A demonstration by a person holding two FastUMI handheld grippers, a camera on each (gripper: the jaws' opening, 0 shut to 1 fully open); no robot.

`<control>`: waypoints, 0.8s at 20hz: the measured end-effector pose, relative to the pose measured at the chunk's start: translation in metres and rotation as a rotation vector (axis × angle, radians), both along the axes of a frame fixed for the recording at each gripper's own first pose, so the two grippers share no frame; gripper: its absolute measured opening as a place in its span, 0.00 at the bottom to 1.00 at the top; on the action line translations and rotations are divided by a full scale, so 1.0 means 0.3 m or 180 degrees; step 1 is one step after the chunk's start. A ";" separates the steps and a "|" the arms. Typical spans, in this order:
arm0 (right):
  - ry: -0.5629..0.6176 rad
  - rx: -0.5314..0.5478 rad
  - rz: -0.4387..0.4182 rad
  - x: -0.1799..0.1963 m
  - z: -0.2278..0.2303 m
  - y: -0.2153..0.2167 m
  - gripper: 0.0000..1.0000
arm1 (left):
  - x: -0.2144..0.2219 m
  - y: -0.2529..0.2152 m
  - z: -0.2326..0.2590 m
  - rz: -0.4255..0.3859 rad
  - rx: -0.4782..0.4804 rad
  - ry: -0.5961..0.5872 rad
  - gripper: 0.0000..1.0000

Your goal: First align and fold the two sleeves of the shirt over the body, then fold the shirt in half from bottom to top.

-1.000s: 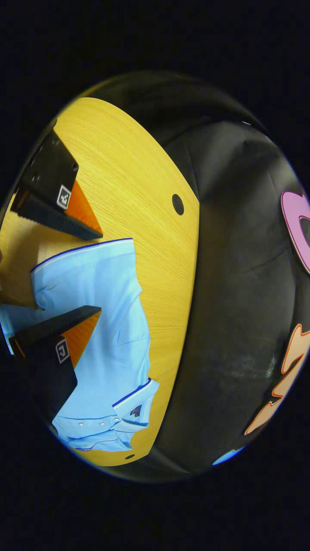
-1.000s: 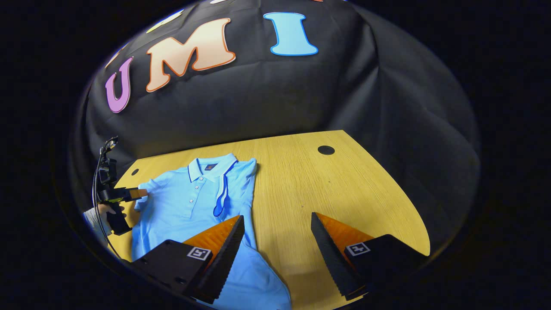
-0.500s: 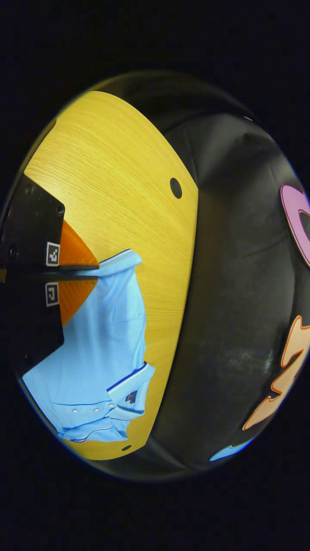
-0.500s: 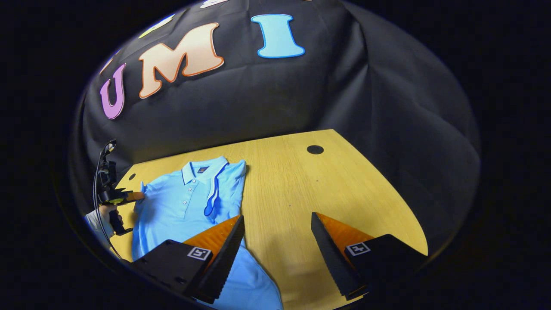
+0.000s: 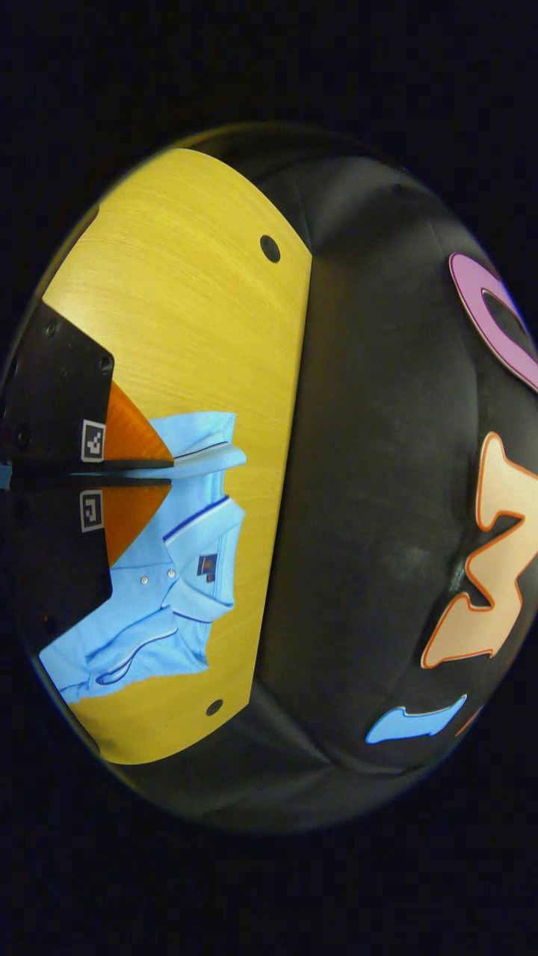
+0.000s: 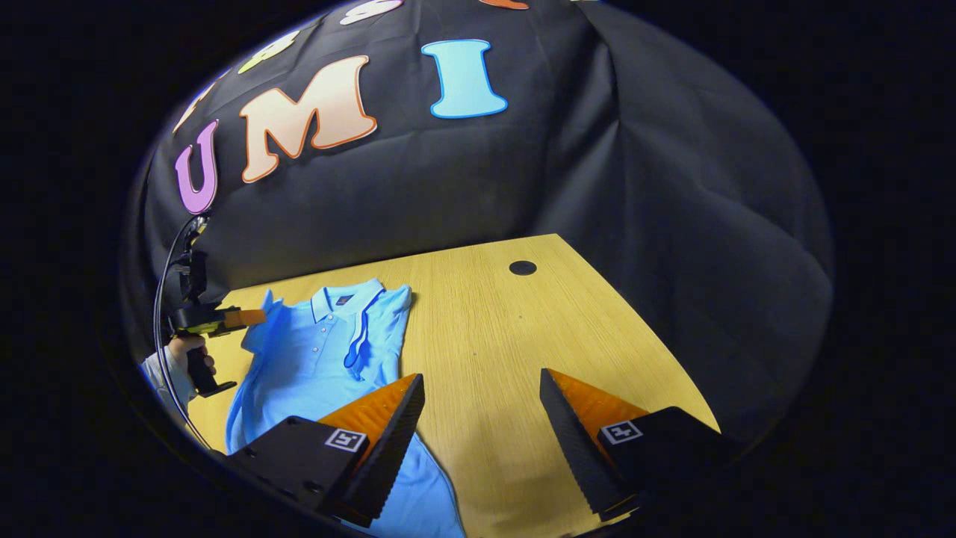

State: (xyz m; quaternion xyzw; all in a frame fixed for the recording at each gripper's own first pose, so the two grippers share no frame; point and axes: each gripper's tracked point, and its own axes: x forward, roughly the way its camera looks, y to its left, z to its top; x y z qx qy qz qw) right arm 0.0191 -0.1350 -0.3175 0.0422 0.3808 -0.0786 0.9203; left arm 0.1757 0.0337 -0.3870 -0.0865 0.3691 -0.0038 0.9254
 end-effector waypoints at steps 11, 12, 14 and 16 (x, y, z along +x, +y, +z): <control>0.0105 0.0007 -0.0084 -0.025 -0.045 0.054 0.98 | -0.012 -0.173 -0.128 -0.0304 -0.0028 0.0158 0.06; 0.0101 0.0010 -0.0083 -0.022 -0.049 0.070 0.98 | -0.023 -0.183 -0.099 -0.0343 -0.0097 0.0137 0.07; 0.0081 -0.0005 -0.0070 -0.016 -0.054 0.106 0.98 | -0.029 -0.161 -0.075 -0.0367 -0.0053 0.0059 0.64; 0.0017 -0.0009 -0.0056 -0.014 -0.042 0.138 0.98 | -0.072 -0.135 -0.014 -0.0379 -0.0019 -0.0043 0.96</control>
